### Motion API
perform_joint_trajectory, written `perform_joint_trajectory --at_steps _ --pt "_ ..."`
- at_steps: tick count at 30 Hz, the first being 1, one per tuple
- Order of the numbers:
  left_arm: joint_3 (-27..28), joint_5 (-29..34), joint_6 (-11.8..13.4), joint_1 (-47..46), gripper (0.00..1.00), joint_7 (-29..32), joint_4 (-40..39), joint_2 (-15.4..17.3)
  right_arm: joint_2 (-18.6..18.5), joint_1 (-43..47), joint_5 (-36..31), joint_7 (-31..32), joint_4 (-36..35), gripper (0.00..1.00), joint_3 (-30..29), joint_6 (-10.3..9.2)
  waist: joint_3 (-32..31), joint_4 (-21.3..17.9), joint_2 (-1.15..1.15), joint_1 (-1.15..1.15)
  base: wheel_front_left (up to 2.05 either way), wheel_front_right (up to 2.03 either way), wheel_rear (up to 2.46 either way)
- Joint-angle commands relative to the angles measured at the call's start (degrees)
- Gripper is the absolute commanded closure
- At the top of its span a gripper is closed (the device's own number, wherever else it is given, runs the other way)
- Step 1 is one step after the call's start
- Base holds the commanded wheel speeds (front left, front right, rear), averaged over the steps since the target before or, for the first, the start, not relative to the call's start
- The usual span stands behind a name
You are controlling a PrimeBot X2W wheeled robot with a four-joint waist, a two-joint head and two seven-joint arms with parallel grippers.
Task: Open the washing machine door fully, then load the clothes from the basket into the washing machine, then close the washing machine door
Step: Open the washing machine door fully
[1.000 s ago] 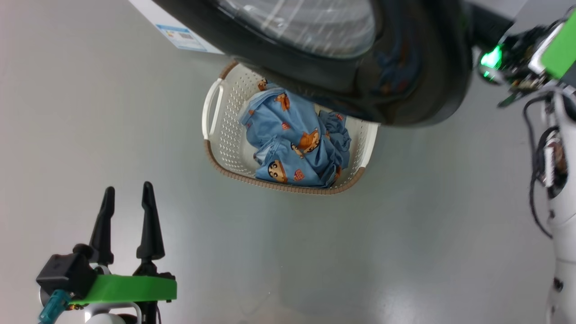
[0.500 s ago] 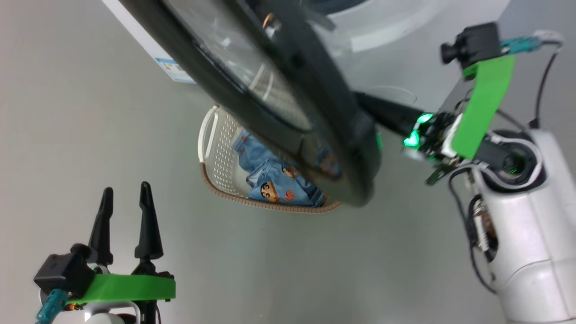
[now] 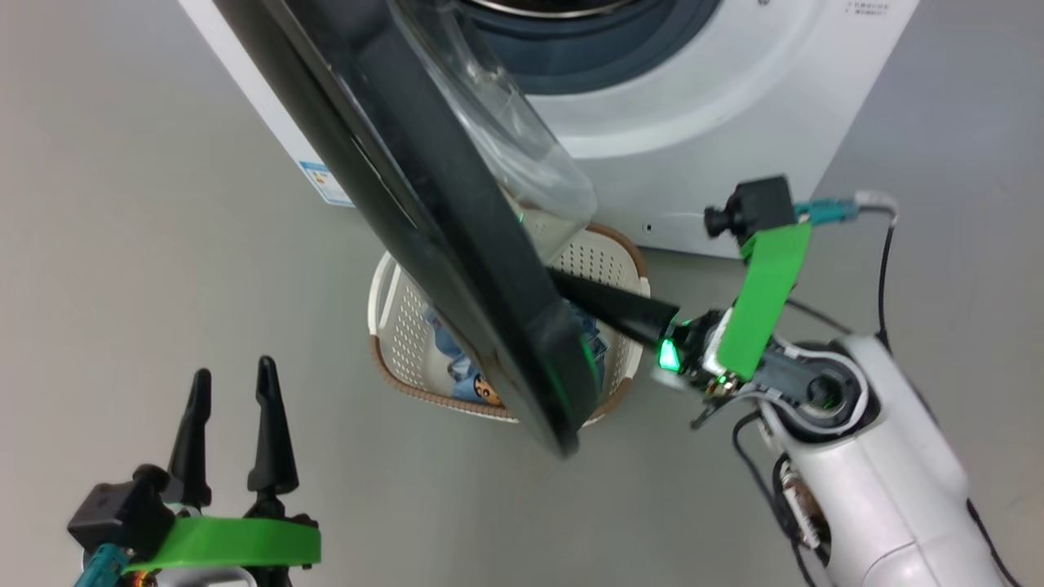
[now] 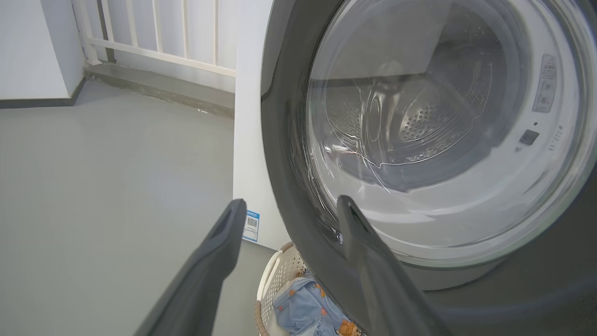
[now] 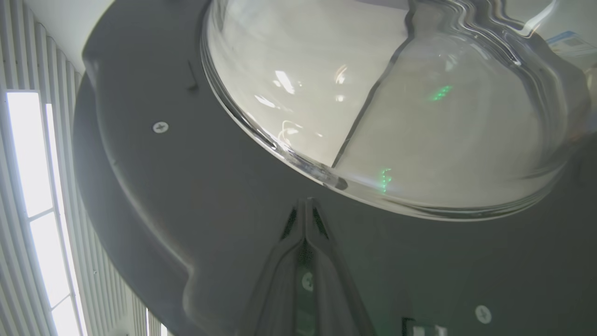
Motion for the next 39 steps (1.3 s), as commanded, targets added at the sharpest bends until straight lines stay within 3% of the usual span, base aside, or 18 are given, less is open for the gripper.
perform_joint_trajectory --at_steps 1,18,39 --pt "1.9 -0.2 0.2 0.5 0.0 -0.5 -0.7 1.2 2.0 1.6 0.8 -0.8 -1.0 1.0 2.4 0.09 -1.7 0.6 0.0 0.0 0.0 0.0 0.0" --pt "2.4 0.2 -0.5 3.4 0.0 -0.5 0.1 1.2 2.1 3.5 7.9 -12.5 3.1 1.0 18.1 0.09 -9.1 2.7 0.0 0.0 0.0 0.0 0.0" --pt "3.0 -0.7 0.1 5.0 0.0 -0.5 0.1 1.2 2.1 2.5 10.5 -23.4 8.4 1.0 26.7 0.09 -13.3 5.7 0.0 0.0 0.0 0.0 0.0"
